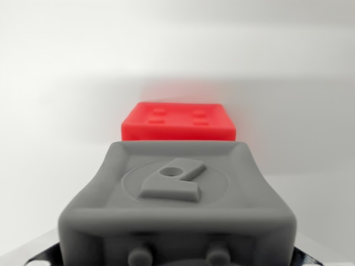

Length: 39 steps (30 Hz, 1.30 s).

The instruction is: Destack cube

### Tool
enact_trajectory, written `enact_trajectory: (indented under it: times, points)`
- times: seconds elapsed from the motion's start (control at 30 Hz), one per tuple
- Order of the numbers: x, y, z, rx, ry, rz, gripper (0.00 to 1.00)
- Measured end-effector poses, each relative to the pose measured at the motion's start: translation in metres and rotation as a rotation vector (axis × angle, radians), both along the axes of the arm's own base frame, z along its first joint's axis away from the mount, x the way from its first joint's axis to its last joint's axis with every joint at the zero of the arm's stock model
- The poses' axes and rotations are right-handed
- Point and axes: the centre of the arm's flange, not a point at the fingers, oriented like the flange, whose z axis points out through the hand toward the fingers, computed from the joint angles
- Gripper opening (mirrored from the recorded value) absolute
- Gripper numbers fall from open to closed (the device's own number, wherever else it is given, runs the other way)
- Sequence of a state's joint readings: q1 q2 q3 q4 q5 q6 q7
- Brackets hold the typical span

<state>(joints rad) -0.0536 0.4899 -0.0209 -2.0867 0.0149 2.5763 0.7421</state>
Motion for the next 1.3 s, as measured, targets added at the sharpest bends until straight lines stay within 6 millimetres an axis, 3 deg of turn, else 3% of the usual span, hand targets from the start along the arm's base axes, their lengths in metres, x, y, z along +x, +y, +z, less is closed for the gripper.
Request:
enact_trajectory:
  times: [0.53, 1.3]
  points:
    - [0.000, 0.000, 0.030, 0.002, 0.000, 0.000, 0.00]
    - [0.000, 0.000, 0.093, 0.005, -0.003, 0.000, 0.00]
